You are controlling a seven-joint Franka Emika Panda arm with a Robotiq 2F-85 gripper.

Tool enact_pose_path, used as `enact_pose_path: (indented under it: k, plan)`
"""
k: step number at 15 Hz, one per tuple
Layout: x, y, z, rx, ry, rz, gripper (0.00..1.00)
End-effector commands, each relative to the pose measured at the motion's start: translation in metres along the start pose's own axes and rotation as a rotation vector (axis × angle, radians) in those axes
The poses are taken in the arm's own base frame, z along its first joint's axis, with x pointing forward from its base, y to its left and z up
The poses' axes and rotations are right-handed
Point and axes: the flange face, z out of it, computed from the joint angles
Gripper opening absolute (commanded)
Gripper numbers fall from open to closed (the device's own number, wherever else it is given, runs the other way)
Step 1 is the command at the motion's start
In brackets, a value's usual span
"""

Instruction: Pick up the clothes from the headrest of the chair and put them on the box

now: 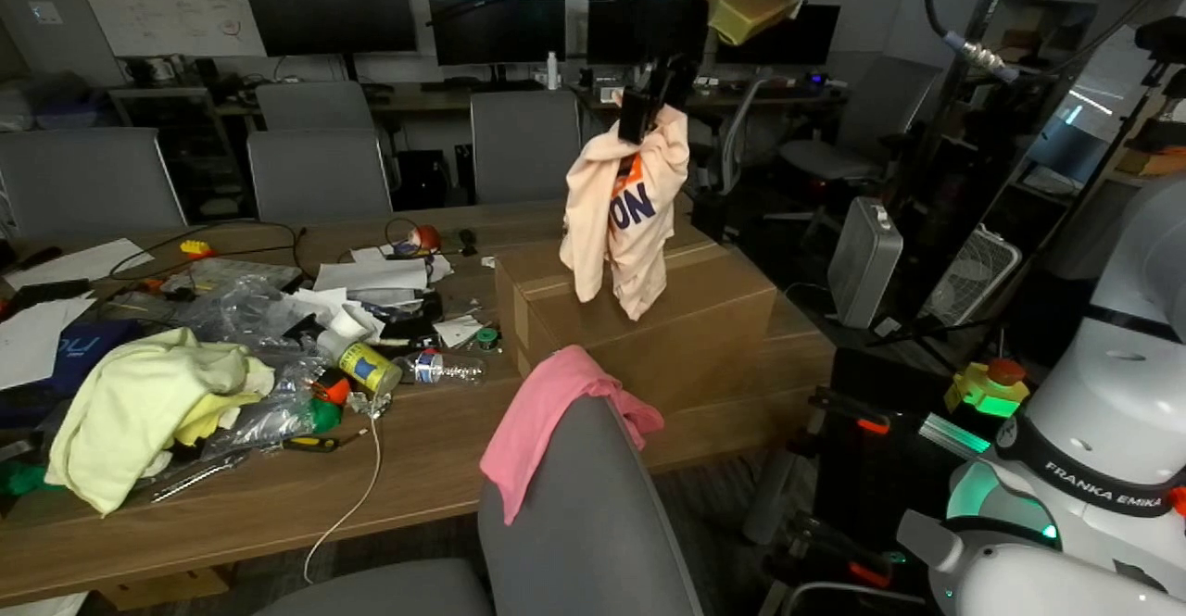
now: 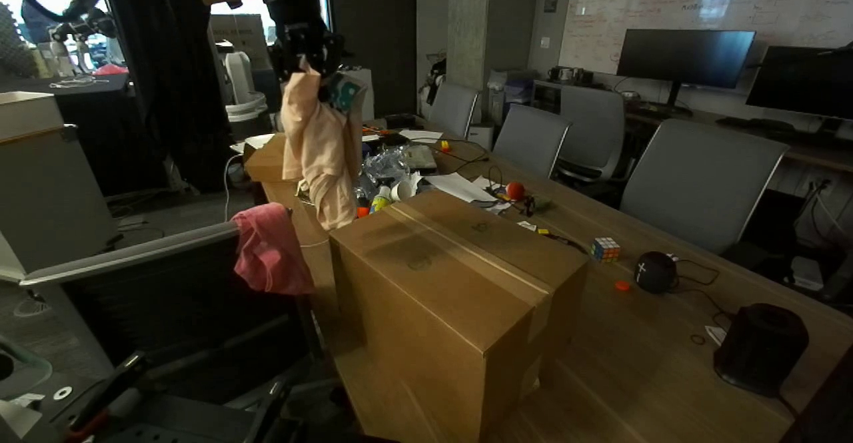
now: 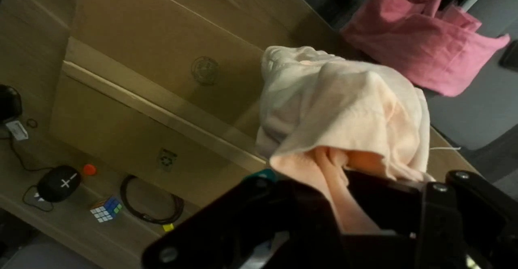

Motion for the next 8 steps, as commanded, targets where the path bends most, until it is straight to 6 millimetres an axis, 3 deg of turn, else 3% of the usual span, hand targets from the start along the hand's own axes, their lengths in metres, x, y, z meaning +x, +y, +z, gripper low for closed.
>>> enact_pose_path:
  k: [1,4,8]
  plan:
    - [0.016,0.064,-0.026,0.083,0.030,0.133,0.02]
    - [0.016,0.121,-0.035,0.140,0.062,0.269,0.02]
    - [0.011,0.182,-0.039,0.215,0.089,0.415,0.02]
